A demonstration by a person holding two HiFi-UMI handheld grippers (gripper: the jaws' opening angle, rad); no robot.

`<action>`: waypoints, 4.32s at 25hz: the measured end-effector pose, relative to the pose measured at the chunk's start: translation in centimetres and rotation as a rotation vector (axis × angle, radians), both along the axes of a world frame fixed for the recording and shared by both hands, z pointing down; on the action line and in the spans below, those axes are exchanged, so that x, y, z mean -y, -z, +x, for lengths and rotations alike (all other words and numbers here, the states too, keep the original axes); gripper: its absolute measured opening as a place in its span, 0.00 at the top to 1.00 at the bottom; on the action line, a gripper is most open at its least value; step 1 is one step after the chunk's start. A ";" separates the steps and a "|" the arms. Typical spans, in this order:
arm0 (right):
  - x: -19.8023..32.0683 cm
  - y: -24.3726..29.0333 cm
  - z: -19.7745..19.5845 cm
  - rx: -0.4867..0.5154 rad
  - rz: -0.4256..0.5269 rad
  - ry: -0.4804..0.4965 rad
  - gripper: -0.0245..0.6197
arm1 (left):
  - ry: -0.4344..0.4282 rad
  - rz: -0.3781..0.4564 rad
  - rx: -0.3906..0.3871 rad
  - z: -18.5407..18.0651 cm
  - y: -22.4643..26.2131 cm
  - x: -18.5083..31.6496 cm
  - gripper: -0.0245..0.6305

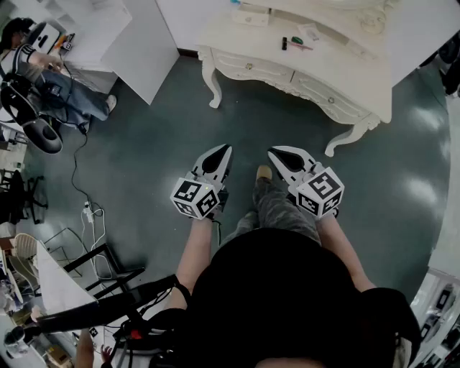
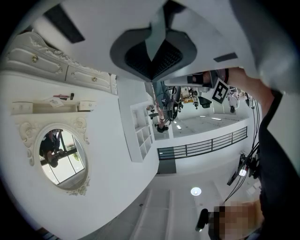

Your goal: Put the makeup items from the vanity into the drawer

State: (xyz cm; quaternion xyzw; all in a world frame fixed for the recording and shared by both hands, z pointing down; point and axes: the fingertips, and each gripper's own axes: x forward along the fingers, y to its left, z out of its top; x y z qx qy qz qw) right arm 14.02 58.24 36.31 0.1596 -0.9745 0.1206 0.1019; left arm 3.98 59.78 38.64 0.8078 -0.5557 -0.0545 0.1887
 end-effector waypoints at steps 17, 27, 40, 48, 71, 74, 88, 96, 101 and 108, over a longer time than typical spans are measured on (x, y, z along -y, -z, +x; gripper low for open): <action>17.5 -1.2 -3.1 -0.013 -0.019 -0.022 0.93 | -0.027 -0.025 0.021 -2.4 -0.3 17.3 0.94; 25.8 -2.4 -3.4 0.006 -0.064 -0.074 0.93 | -0.059 -0.015 0.019 -2.4 -0.8 25.4 0.94; 33.6 -4.3 -6.7 0.014 -0.173 -0.212 0.93 | -0.167 -0.060 0.010 -5.8 -1.7 34.1 0.94; 40.2 -3.8 -11.8 0.028 -0.188 -0.313 0.93 | -0.256 -0.052 0.032 -11.2 -0.4 41.4 0.94; 46.9 -8.8 -11.8 -0.177 -0.273 -0.712 0.93 | -0.542 -0.115 -0.029 -14.0 -2.9 50.9 0.94; 46.9 -10.2 -9.6 -0.280 -0.294 -0.784 0.92 | -0.544 -0.141 -0.052 -14.4 -3.7 51.1 0.94; 51.7 -16.5 -3.7 -0.507 -0.453 -0.810 0.70 | -0.479 -0.221 -0.054 -14.7 -5.6 54.5 0.94; 52.6 -17.7 -3.6 -0.598 -0.448 -0.750 0.79 | -0.520 -0.224 -0.072 -11.8 -5.7 57.2 0.94; 54.1 -15.0 -4.1 -0.494 -0.416 -0.717 0.79 | -0.508 -0.230 -0.072 -11.1 -6.1 58.3 0.94; 59.5 -9.5 -8.6 -0.395 -0.248 -0.542 0.79 | -0.436 -0.224 -0.067 -11.9 -5.9 60.2 0.94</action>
